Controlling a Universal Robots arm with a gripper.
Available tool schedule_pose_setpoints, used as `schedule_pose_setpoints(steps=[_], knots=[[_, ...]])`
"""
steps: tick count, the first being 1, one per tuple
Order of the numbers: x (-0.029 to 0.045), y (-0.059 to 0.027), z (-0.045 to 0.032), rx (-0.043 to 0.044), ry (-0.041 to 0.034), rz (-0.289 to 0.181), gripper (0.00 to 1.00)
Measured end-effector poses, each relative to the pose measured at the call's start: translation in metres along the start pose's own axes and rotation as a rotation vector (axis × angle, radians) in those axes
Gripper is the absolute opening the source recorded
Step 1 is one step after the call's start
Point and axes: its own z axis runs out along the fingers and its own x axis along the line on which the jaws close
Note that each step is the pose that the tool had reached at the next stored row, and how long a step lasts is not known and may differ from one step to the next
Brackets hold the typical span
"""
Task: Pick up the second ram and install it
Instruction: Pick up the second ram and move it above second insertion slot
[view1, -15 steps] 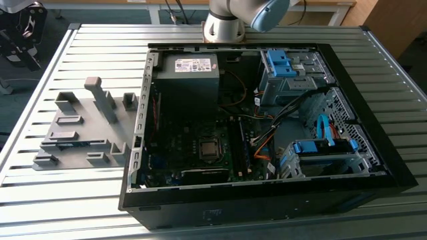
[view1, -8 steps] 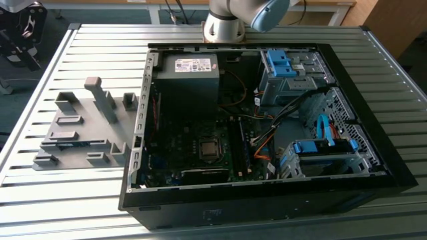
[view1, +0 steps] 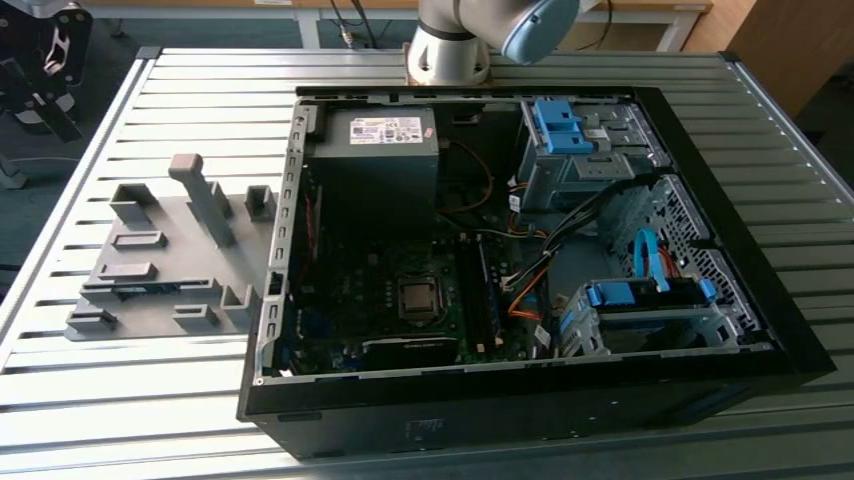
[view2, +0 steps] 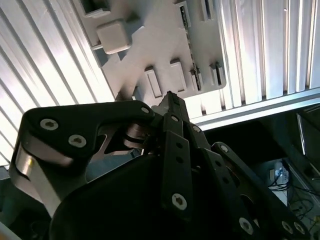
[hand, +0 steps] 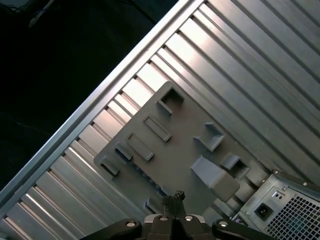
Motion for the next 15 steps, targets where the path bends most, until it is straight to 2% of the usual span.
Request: schedule_pose_setpoints(steps=[10,15], knots=[[0.0000,0.0000,0.0001,-0.0029,0.0006,-0.126,0.11],[0.0001,0.0001,0.0005,-0.0047,0.0010,-0.204,0.11]])
